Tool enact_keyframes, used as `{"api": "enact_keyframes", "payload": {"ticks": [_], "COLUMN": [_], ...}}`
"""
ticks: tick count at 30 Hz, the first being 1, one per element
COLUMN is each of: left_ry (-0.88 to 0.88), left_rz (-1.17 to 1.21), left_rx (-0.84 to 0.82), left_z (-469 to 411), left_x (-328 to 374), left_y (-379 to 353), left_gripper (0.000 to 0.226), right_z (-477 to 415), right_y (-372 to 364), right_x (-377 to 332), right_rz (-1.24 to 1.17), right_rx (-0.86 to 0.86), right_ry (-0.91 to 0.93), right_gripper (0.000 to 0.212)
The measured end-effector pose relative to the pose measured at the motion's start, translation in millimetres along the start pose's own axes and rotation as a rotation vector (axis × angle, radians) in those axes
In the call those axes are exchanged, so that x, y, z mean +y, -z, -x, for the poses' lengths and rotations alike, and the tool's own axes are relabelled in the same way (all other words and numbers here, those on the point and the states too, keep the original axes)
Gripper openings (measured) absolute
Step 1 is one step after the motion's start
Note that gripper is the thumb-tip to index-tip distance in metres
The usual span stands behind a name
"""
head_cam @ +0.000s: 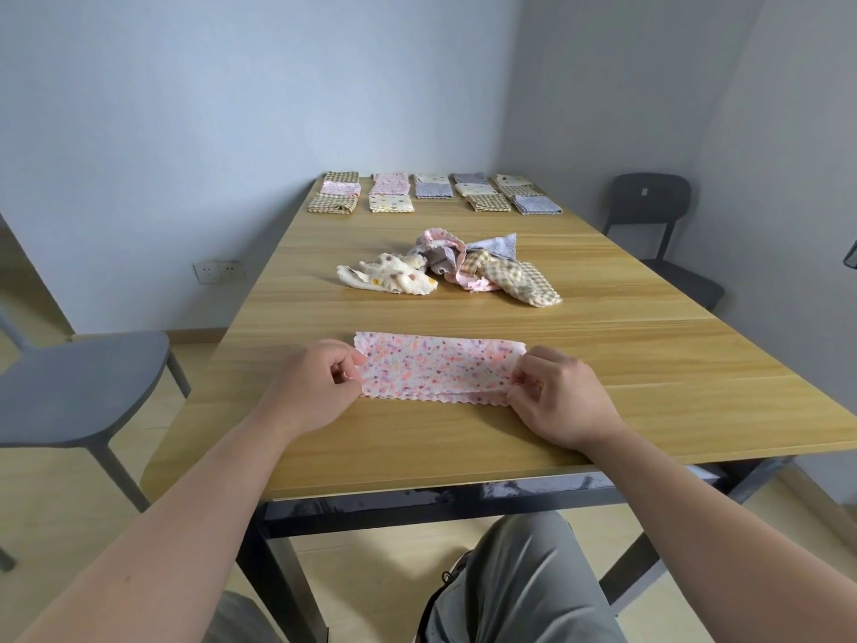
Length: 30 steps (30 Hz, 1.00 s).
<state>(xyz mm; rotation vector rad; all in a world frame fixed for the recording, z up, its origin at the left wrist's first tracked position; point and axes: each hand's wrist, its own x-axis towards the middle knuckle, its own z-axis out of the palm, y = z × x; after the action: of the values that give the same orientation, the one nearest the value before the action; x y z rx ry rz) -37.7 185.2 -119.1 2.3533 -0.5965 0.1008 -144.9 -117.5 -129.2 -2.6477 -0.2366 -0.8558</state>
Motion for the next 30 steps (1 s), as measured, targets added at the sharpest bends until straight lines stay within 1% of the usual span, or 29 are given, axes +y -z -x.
{"api": "enact_keyframes", "payload": {"ticks": [5,9,13,17,19,21,23,25,26,28,30], "left_ry": [-0.047,-0.075,-0.112,-0.117,-0.108,-0.123,-0.172,-0.2,-0.197,-0.163,-0.107], "left_rz": [-0.061,-0.085,-0.129,-0.229,-0.245,-0.243,-0.247,-0.244,-0.252,-0.285,-0.329], "left_rx": [0.007,0.018,0.029,0.125,0.187,0.262,0.3,0.268,0.214,0.071,-0.039], "left_z": [0.9,2.1,3.0,2.5,3.1,2.9,-2.2,-14.0,-20.9,-31.0,-36.3], "left_x": [-2.3,-3.9,-1.2,-3.1,-2.1,2.8,13.5,32.5,44.2,66.5,74.1], "left_y": [-2.3,-3.5,-3.7,-3.8,-4.1,-3.8,-3.8,-7.7,-11.0,-22.1,-36.7], "left_gripper": [0.021,0.019,0.02,0.021,0.022,0.017,0.011,0.02,0.028,0.045,0.058], "right_z": [0.3,0.9,0.9,0.1,0.3,-0.9,-6.3,-17.0,-25.4,-41.7,-53.9], "right_y": [0.4,-0.3,-2.6,-4.3,-6.0,-5.6,-3.7,-4.3,-6.5,-16.5,-29.2], "right_x": [-0.1,0.5,1.5,3.5,5.0,6.0,2.6,-13.0,-24.7,-48.9,-65.4], "right_rz": [0.028,0.019,0.069,0.126,0.146,0.154,0.158,0.166,0.165,0.131,0.055], "right_rx": [-0.023,-0.031,0.008,0.069,0.063,0.053,0.063,0.058,0.032,-0.094,-0.279], "right_ry": [0.006,0.004,0.008,0.023,0.014,-0.001,-0.014,-0.04,-0.064,-0.154,-0.282], "right_gripper": [0.03,0.028,0.032,0.035,0.034,0.029,0.022,0.023,0.027,0.04,0.052]}}
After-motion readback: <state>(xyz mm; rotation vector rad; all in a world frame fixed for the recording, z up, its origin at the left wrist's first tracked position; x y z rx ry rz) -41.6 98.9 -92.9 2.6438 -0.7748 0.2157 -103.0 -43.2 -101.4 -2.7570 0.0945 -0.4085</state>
